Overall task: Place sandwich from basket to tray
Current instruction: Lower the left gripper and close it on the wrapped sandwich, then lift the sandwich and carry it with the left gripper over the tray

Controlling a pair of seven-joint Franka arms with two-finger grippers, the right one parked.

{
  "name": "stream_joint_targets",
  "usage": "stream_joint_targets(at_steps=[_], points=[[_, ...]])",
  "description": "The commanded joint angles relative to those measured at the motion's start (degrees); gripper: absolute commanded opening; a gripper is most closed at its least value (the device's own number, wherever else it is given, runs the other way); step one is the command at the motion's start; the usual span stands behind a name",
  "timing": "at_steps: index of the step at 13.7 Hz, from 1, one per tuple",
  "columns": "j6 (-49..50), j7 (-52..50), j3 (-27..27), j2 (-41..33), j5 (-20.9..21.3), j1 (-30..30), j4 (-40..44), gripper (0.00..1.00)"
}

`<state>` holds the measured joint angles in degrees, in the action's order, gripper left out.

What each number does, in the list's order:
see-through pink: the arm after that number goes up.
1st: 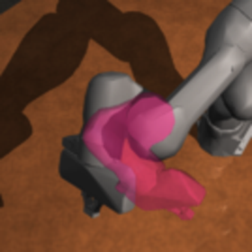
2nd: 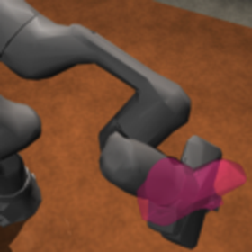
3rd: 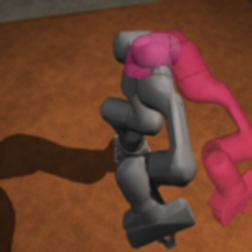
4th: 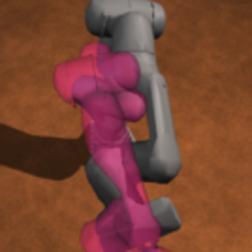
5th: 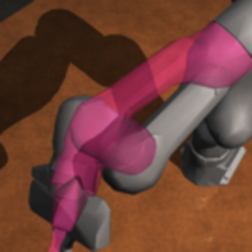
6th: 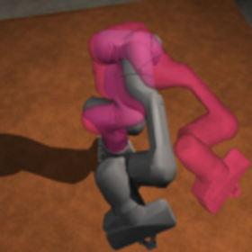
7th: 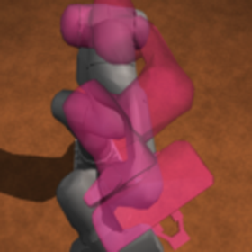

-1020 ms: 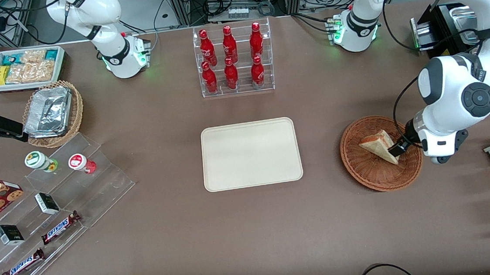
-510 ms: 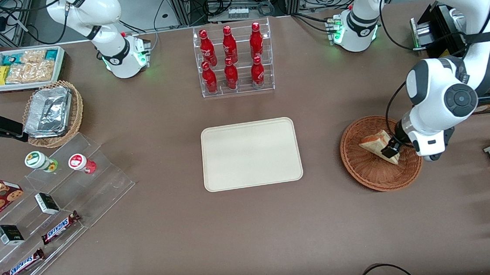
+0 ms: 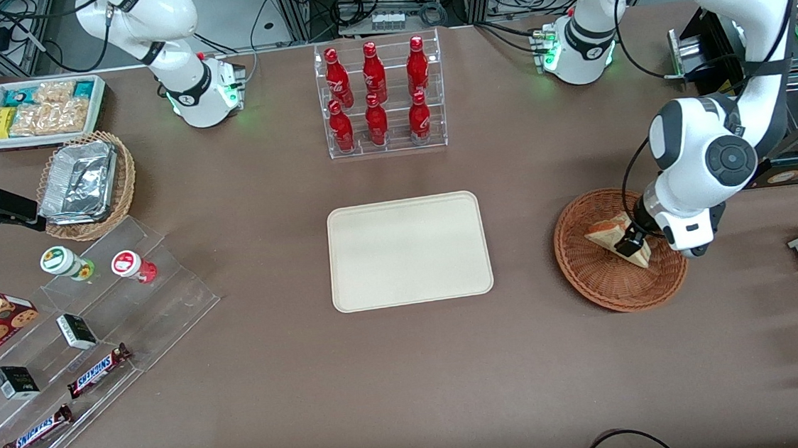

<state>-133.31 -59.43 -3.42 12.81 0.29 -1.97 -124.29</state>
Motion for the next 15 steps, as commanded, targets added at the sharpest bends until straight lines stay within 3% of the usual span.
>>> stream_joint_targets(at_steps=[1, 6, 7, 8, 9, 10, 11, 15], points=[[-2.7, -1.6, 0.2, -0.1, 0.1, -0.3, -2.4, 1.0], [-5.7, -1.6, 0.2, 1.5, 0.1, -0.3, -3.8, 1.0], [-6.3, -1.6, 0.2, 1.7, 0.1, -0.3, -4.1, 0.92], [-6.3, -1.6, 0.2, 1.7, 0.1, -0.3, -4.2, 0.71], [-6.4, -1.9, 0.3, 1.7, 0.1, -0.3, -4.2, 0.37], [-6.4, -1.9, 0.3, 1.7, 0.1, -0.3, -4.3, 0.11], [-6.3, -1.9, 0.3, 1.6, 0.1, -0.3, -4.4, 0.0], [-2.9, -1.1, 0.2, -0.8, 0.5, -0.4, -3.3, 0.0]])
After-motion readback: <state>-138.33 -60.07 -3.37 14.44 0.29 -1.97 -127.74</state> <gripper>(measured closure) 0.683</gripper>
